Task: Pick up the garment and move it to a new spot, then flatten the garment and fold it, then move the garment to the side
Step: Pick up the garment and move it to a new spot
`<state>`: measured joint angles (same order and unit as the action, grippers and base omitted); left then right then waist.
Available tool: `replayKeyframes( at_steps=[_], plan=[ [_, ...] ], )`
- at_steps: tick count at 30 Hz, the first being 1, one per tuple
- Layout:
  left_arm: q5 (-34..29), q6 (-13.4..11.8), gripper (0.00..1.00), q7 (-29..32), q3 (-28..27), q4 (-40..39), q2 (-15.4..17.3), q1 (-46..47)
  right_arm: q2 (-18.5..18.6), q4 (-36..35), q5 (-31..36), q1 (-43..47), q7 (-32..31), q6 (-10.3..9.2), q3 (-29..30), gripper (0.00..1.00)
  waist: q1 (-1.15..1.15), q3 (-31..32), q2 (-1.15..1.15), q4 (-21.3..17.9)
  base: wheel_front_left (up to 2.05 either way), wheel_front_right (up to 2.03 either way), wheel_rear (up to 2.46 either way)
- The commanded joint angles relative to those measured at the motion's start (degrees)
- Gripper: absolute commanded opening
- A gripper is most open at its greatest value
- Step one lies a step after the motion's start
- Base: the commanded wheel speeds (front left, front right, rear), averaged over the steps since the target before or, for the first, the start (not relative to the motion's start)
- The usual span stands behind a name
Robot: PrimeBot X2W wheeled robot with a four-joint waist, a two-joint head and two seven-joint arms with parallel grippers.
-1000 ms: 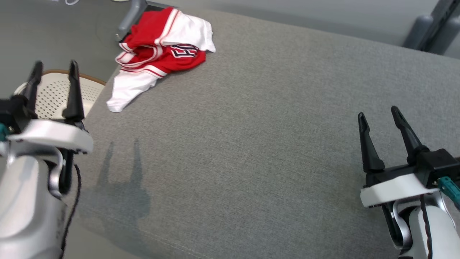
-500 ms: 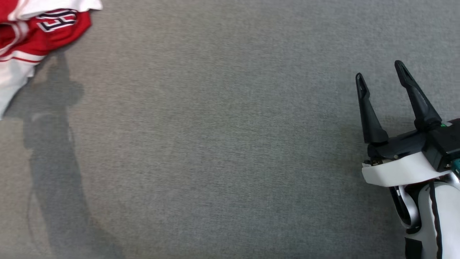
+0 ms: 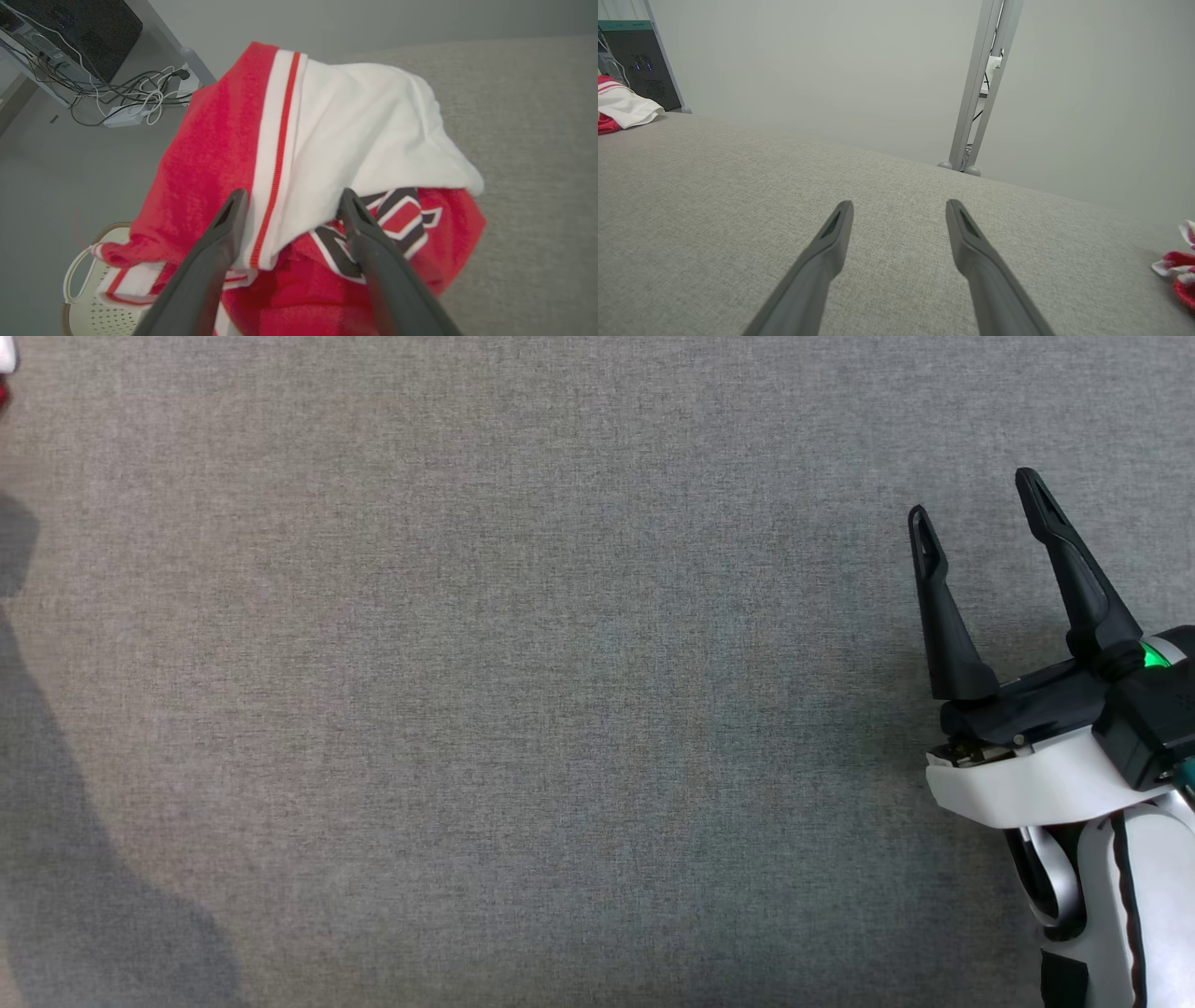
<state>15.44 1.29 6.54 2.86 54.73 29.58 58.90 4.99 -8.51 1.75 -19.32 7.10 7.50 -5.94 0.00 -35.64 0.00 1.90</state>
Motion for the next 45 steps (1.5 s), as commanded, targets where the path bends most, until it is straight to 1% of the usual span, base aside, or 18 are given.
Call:
replayKeyframes(
  at_steps=[1, 2, 3, 4, 5, 6, 12, 15, 18, 25, 31, 35, 41, 43, 45],
  plan=[
    [-0.8, -1.1, 1.00, 0.4, 0.2, 1.3, 0.6, 0.5, 0.0, -0.4, 0.3, 0.0, 0.5, -0.02, 0.0, 1.00, 0.00, 0.1, 0.00, -0.3, 0.00, 0.00, 0.00],
    [-0.6, -1.5, 1.00, 0.9, 0.2, 1.9, 0.6, 0.5, 0.0, -0.4, 0.3, 0.1, 0.6, -0.02, 0.0, 1.00, 0.00, 0.2, 0.00, -0.4, 0.00, 0.00, 0.00],
    [-0.2, -1.5, 0.78, 1.0, 0.0, 2.4, 0.5, 0.5, -0.1, -0.4, 0.4, 0.1, 0.7, -0.02, 0.0, 1.00, 0.00, 0.2, 0.00, -0.5, 0.00, 0.00, 0.00],
    [0.3, -1.7, 0.44, 0.9, -0.4, 2.8, 0.4, 0.5, -0.1, -0.4, 0.4, 0.2, 0.7, -0.02, 0.1, 1.00, 0.00, 0.3, 0.00, -0.6, 0.00, 0.00, 0.00],
    [0.6, -1.6, 0.13, 1.0, -0.5, 3.2, 0.1, 0.4, -0.2, -0.3, 0.4, 0.3, 0.8, -0.02, 0.1, 1.00, 0.00, 0.4, 0.00, -0.7, 0.00, 0.00, 0.00],
    [0.9, -1.2, 0.00, 1.2, -0.5, 3.6, -0.2, 0.1, -0.2, -0.1, 0.4, 0.4, 0.7, -0.02, 0.1, 1.00, 0.00, 0.7, 0.00, -0.8, 0.00, 0.00, 0.00],
    [1.6, -0.7, 0.00, -0.3, -0.3, 3.7, -0.9, -0.4, -0.5, 1.0, 0.3, 0.9, 1.4, -0.02, 0.7, 1.00, 0.00, 3.2, 0.00, -1.1, 0.00, 0.00, 0.00],
    [2.1, 0.4, 0.00, -1.6, 0.1, 2.7, -1.6, 0.2, -0.7, 2.0, 0.4, 1.4, 2.1, -0.02, 1.0, 1.00, 0.00, 5.5, 0.00, -1.1, 0.00, 0.00, 0.00],
    [1.2, 1.7, 0.00, -3.0, 1.4, 1.4, -1.9, 0.9, -1.1, 3.4, -0.1, 2.1, 2.8, -0.02, 1.0, 1.00, 0.00, 8.3, 0.00, -1.3, 0.00, 0.00, 0.00],
    [-0.8, 4.0, 0.00, -4.8, 5.8, -3.1, -3.7, 2.7, -1.8, 7.0, -1.3, 4.4, 4.6, -0.02, 2.1, 1.00, 0.00, 16.2, 0.00, -2.3, 0.00, 0.00, 0.00],
    [-1.1, 5.6, 0.00, -3.6, 11.2, -9.4, -7.7, 2.5, -2.0, 9.2, -2.9, 7.5, 5.7, -0.02, 4.1, 1.00, 0.00, 23.2, 0.00, -3.6, 0.00, 0.00, 0.00],
    [0.3, 6.1, 0.00, -1.8, 15.6, -15.6, -11.0, 0.9, -2.0, 9.9, -4.4, 9.7, 6.2, -0.02, 5.4, 1.00, 0.00, 26.4, 0.00, -4.8, 0.00, 0.00, 0.00],
    [3.8, 6.2, 0.00, 1.9, 21.7, -26.3, -16.7, -2.0, -2.0, 10.1, -6.1, 11.6, 6.7, -0.02, 6.5, 1.00, 0.00, 27.9, 0.00, -6.8, 0.00, 0.00, 0.00],
    [5.1, 6.1, 0.00, 2.6, 22.7, -29.3, -18.8, -3.1, -2.0, 10.2, -6.4, 11.6, 6.8, -0.02, 6.6, 1.00, 0.00, 27.6, 0.00, -7.6, 0.00, 0.00, 0.00],
    [6.3, 5.3, 0.00, 2.6, 23.4, -31.3, -21.6, -4.8, -2.0, 10.5, -6.8, 11.6, 7.0, -0.02, 6.6, 1.00, 0.00, 27.1, 0.00, -8.3, 0.00, 0.00, 0.00]
  ],
)
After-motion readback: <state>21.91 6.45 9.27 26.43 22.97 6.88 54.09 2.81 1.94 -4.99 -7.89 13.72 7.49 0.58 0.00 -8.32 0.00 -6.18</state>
